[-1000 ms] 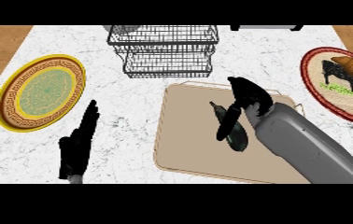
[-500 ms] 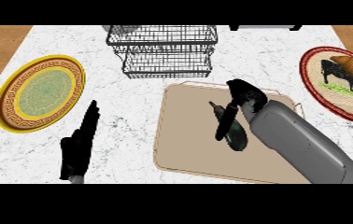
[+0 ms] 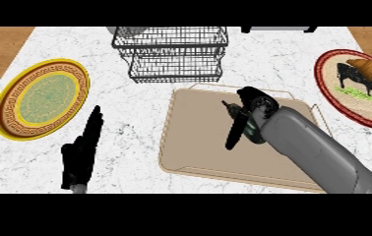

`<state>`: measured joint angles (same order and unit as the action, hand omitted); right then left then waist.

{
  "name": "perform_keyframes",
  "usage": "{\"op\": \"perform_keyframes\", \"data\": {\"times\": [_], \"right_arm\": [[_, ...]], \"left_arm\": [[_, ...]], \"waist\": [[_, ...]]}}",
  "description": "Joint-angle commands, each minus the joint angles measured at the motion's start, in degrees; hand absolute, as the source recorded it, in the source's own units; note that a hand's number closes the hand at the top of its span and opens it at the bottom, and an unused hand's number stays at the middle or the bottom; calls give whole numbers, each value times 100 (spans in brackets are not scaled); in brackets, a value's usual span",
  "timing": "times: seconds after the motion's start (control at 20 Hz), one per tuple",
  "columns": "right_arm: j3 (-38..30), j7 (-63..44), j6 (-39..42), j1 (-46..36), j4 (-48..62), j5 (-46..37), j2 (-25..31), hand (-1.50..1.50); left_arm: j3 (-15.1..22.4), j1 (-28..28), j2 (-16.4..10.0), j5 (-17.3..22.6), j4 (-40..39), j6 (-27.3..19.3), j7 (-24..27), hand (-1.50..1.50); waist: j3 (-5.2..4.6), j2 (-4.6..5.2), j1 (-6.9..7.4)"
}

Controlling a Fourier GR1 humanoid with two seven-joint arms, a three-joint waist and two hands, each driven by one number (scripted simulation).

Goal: Pick the eggplant from the tray and place it in the tiered basket

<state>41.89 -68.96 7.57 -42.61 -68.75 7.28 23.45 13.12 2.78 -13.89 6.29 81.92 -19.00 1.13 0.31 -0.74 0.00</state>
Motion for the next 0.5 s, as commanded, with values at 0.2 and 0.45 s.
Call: {"op": "perform_keyframes", "data": {"times": [0.2,0.45], "right_arm": [[211,-1024,-136,253,299,-23,-369,-150],[103,-1064,-1,191,81,79,-200,150]], "left_arm": [[-9,329,29,-22,-237,30,-4,0],[-5,239,184,-60,-315,-18,25,0]], "waist": [[-40,59,15],[-41,57,-27]]}}
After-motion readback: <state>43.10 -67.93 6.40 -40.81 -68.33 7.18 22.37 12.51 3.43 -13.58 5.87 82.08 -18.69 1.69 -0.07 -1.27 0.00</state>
